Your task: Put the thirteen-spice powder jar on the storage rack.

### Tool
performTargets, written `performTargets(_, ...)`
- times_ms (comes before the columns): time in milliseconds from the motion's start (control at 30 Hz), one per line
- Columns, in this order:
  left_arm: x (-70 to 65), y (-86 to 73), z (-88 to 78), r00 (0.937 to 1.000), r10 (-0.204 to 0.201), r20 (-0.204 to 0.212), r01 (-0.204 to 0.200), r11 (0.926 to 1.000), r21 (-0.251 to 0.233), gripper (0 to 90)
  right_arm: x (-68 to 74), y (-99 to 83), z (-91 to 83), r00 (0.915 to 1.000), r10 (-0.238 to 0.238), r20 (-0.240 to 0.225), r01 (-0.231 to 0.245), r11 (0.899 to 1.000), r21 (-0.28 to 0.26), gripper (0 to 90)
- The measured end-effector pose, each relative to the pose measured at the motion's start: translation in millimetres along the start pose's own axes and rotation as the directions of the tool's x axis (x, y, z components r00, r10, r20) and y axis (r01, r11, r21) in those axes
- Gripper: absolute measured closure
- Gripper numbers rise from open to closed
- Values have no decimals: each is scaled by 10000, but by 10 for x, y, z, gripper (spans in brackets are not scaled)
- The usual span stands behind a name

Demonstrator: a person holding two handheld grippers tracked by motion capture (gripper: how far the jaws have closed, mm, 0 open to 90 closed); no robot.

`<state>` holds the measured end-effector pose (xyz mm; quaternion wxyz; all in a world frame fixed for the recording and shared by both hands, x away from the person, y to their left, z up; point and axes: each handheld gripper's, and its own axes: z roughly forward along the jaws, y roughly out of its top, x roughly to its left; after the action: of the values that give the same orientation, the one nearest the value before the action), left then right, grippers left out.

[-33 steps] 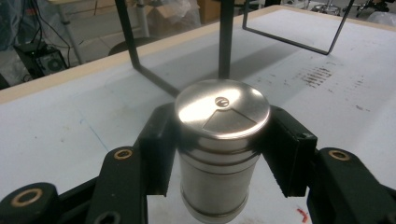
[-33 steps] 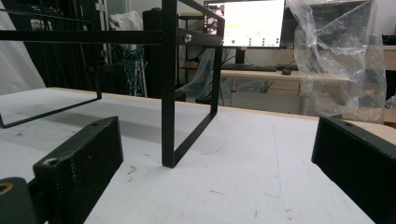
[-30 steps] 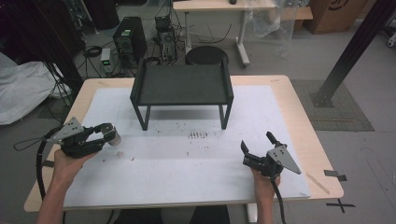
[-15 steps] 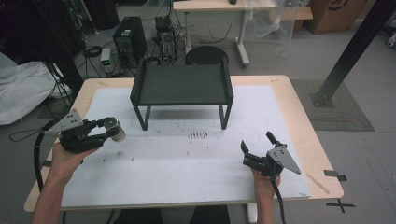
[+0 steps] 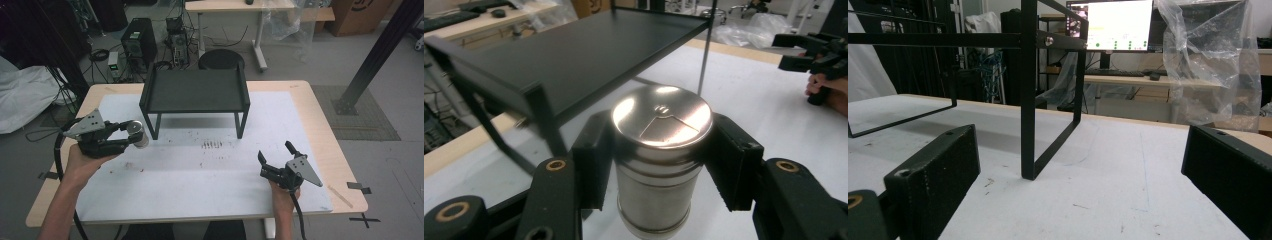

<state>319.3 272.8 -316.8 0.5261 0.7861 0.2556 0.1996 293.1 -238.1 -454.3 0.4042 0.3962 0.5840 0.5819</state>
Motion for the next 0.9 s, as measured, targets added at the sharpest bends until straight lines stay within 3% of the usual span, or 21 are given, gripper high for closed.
performTargets(367,-102,262,226,9977,288,605,-278,9995,-168,489,1,0,-1,10000,12,2,-12,10000,-2,18)
performTargets(900,-105,661,456,9900,711,1222,-673,9971,-348,488,0,-1,-1,10000,-7,5,7,10000,-22,18)
